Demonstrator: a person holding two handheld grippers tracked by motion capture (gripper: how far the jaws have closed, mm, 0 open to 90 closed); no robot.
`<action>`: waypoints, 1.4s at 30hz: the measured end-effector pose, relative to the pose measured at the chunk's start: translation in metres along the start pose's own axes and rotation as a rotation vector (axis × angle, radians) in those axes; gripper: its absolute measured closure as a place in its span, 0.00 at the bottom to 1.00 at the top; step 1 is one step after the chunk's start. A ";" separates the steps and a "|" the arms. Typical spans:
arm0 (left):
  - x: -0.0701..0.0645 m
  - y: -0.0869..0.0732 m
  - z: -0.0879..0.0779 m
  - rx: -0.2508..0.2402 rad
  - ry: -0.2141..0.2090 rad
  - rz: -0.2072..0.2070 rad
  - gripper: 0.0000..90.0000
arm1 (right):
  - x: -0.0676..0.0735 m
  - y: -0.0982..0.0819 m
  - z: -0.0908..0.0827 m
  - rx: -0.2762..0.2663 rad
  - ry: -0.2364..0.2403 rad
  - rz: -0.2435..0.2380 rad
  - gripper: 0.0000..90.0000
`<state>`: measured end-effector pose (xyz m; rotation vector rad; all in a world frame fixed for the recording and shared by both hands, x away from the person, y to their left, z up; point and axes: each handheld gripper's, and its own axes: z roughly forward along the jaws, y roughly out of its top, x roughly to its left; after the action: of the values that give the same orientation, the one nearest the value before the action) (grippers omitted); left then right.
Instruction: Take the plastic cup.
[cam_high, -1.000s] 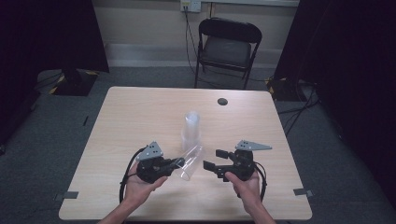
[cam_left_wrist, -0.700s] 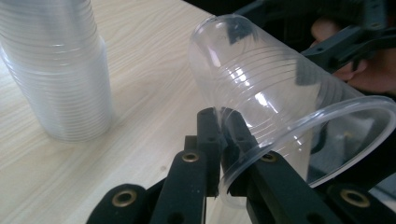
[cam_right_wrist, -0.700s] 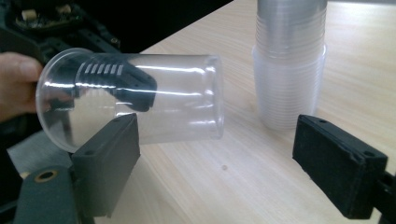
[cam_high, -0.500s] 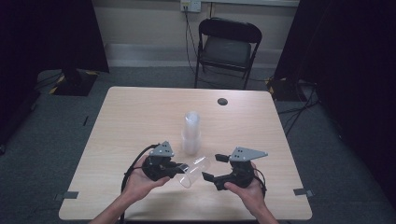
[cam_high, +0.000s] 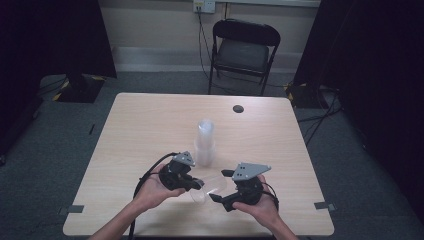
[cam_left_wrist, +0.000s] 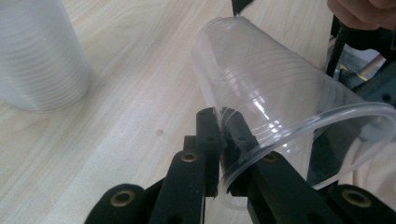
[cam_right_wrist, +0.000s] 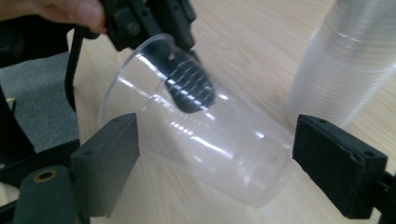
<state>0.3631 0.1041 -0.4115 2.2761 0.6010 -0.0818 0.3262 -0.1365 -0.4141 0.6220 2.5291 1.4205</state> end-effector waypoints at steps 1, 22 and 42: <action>0.001 0.000 0.000 0.014 -0.005 0.005 0.96 | 0.001 0.000 0.000 0.006 0.002 -0.010 0.16; 0.003 0.010 0.017 0.017 -0.086 -0.183 1.00 | 0.012 -0.008 0.018 0.092 -0.021 -0.129 0.13; 0.002 0.018 0.035 0.071 -0.096 -0.213 0.99 | 0.024 -0.004 0.025 0.072 -0.076 -0.224 0.26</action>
<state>0.3770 0.0697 -0.4239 2.2542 0.7993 -0.3192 0.3119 -0.1088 -0.4298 0.3810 2.5071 1.2114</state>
